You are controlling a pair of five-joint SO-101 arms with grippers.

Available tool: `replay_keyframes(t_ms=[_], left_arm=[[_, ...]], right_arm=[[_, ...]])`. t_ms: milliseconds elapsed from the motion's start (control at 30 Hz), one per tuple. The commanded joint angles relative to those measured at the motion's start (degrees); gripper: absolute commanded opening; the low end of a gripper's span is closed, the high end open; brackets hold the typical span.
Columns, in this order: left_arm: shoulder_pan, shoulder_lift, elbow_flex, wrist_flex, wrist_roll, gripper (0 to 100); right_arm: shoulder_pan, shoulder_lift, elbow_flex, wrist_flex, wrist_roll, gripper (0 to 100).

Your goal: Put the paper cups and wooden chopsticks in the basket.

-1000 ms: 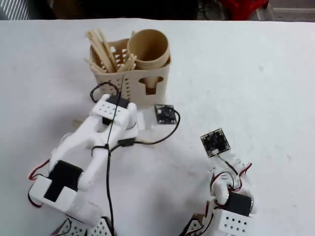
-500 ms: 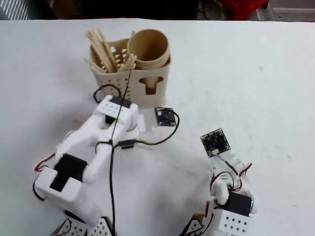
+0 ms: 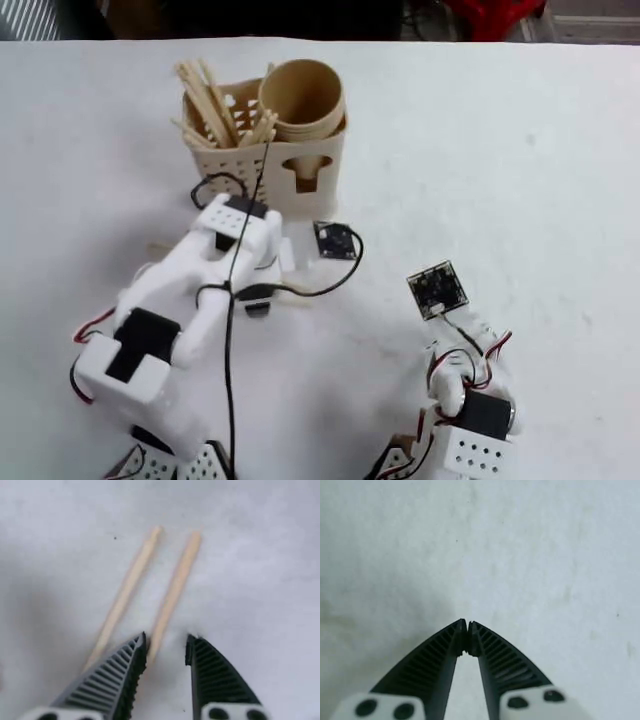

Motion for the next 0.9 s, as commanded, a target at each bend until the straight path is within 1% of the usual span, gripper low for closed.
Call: replay_keyframes(t_ms=[0,100,300,433,500,600,700,867], left_arm=[[1.89,1.36,-1.23,0.88,1.05,9],[2.33,1.36,-1.05,0.88,1.41,2],[3.74,-1.36,-2.46,0.97,6.59,2],[7.96,-9.89,-3.34,3.60,10.99,2],[10.51,-15.08,-4.31,6.51,12.57,2],[13.23,-22.37,-8.35,11.78,15.65,2],[13.93,-28.00,-14.07,15.56,18.55,2],[12.97,-33.71,-24.70,16.18,24.62,2]], right_arm=[[0.04,-0.40,0.53,0.22,0.18,1.8],[0.04,-0.40,0.53,0.22,0.18,1.8],[0.04,-0.40,0.53,0.22,0.18,1.8],[0.04,-0.40,0.53,0.22,0.18,1.8],[0.04,-0.40,0.53,0.22,0.18,1.8],[0.04,-0.40,0.53,0.22,0.18,1.8],[0.04,-0.40,0.53,0.22,0.18,1.8],[0.04,-0.40,0.53,0.22,0.18,1.8]])
